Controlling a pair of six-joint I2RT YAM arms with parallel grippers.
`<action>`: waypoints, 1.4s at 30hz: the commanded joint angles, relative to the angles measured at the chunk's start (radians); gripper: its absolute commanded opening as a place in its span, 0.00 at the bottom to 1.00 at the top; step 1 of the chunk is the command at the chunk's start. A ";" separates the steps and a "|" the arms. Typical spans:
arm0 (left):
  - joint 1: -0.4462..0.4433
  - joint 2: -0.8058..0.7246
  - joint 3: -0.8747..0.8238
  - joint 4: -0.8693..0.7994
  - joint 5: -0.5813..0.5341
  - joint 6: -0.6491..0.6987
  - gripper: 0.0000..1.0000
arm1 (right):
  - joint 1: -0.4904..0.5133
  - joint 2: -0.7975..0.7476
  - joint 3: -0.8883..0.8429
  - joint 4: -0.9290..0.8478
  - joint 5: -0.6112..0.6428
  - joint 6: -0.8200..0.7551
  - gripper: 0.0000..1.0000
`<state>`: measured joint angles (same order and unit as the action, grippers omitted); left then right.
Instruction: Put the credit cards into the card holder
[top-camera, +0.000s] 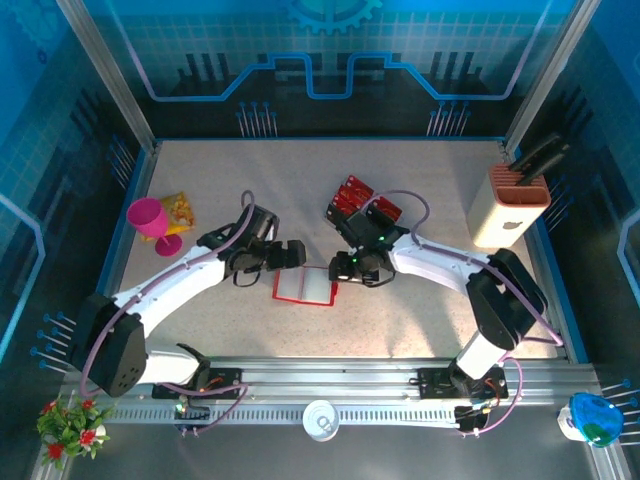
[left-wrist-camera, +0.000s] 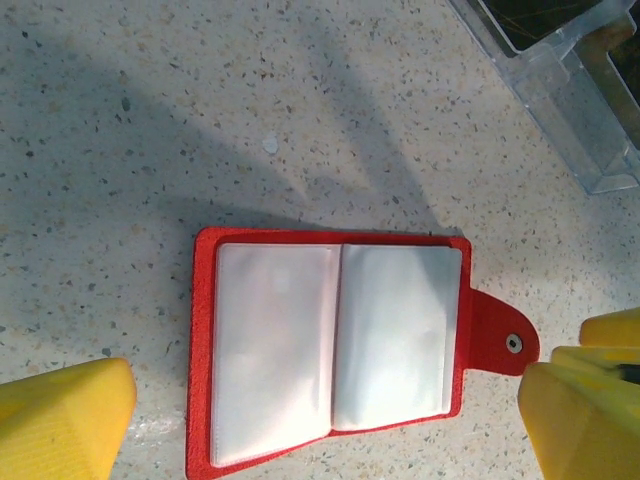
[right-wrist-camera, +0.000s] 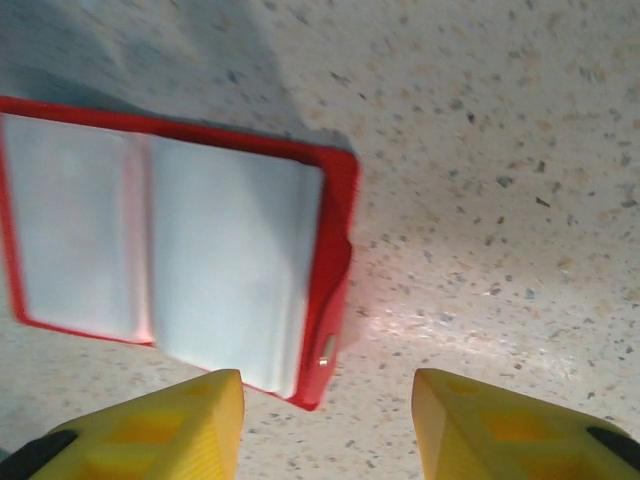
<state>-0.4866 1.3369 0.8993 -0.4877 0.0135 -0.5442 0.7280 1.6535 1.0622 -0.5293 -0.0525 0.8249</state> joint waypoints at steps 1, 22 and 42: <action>0.008 0.028 0.050 -0.010 -0.016 0.003 0.99 | 0.008 0.052 0.033 -0.048 0.026 -0.031 0.46; 0.020 0.097 0.100 -0.001 0.026 0.015 0.99 | -0.167 -0.127 -0.114 -0.067 0.023 -0.139 0.38; 0.130 0.090 0.035 0.082 0.137 -0.119 0.99 | -0.195 0.337 0.770 -0.450 0.064 -0.562 0.43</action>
<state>-0.3798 1.4273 0.9672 -0.4404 0.1036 -0.6174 0.5045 1.9186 1.7279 -0.8337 -0.0372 0.3519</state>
